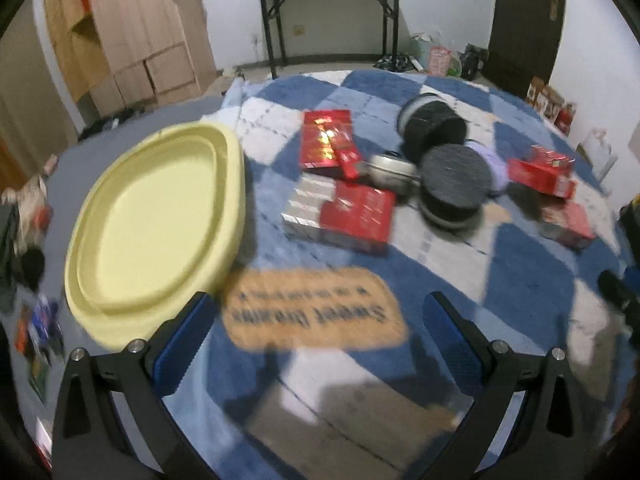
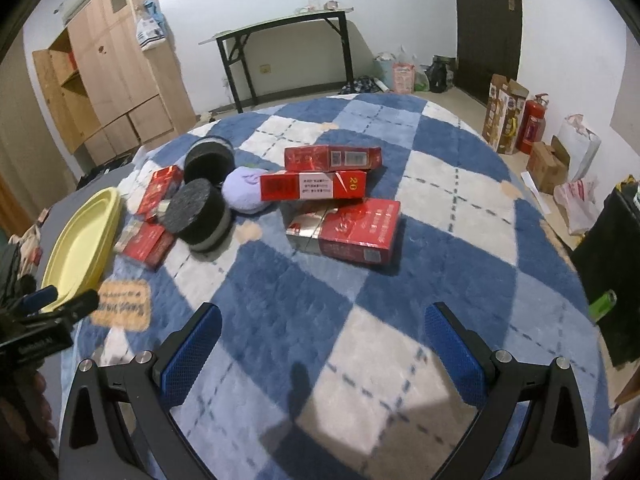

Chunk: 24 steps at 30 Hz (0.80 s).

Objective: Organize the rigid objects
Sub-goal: 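Grasp a red-silver cigarette pack with the left tool while the right tool grasps another red-silver pack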

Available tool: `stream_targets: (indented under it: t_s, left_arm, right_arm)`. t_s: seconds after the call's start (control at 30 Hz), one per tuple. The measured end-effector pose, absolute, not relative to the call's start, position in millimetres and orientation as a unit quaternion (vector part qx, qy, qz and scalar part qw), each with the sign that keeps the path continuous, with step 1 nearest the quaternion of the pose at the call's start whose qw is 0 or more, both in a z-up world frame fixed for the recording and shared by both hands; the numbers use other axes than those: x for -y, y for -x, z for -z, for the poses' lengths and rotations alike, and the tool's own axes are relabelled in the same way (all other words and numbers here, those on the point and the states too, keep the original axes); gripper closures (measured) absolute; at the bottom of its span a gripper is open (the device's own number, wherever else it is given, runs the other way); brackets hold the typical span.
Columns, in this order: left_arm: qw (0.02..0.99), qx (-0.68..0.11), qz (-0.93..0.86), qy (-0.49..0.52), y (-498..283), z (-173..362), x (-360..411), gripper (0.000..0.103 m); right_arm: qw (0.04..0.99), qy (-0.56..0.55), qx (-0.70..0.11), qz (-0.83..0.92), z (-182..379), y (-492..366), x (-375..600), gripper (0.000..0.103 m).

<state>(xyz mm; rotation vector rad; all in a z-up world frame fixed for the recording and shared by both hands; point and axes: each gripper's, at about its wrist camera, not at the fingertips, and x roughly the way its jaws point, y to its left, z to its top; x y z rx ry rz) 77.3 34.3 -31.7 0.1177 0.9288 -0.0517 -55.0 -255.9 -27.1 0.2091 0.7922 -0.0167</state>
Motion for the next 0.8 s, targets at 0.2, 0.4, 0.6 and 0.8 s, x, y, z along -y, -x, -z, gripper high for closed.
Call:
stream_targets:
  t_s: [0.2, 0.4, 0.6, 0.8]
  left_arm:
    - [0.886, -0.453, 0.084, -0.056, -115, 44, -36, 0.000]
    - [0.876, -0.466, 0.104, -0.074, -152, 67, -24, 0.000]
    - [0.869, -0.477, 0.094, -0.090, -175, 90, -22, 0.000]
    - [0.876, -0.464, 0.094, -0.089, -171, 97, -19, 0.002]
  right_arm:
    - [0.916, -0.113, -0.385, 0.029, 48, 9, 256, 0.000]
    - [0.904, -0.138, -0.402, 0.052, 65, -25, 264, 0.000]
    - [0.898, -0.126, -0.418, 0.058, 87, -54, 259, 0.000]
    - [0.898, -0.116, -0.421, 0.061, 98, -71, 258, 0.000]
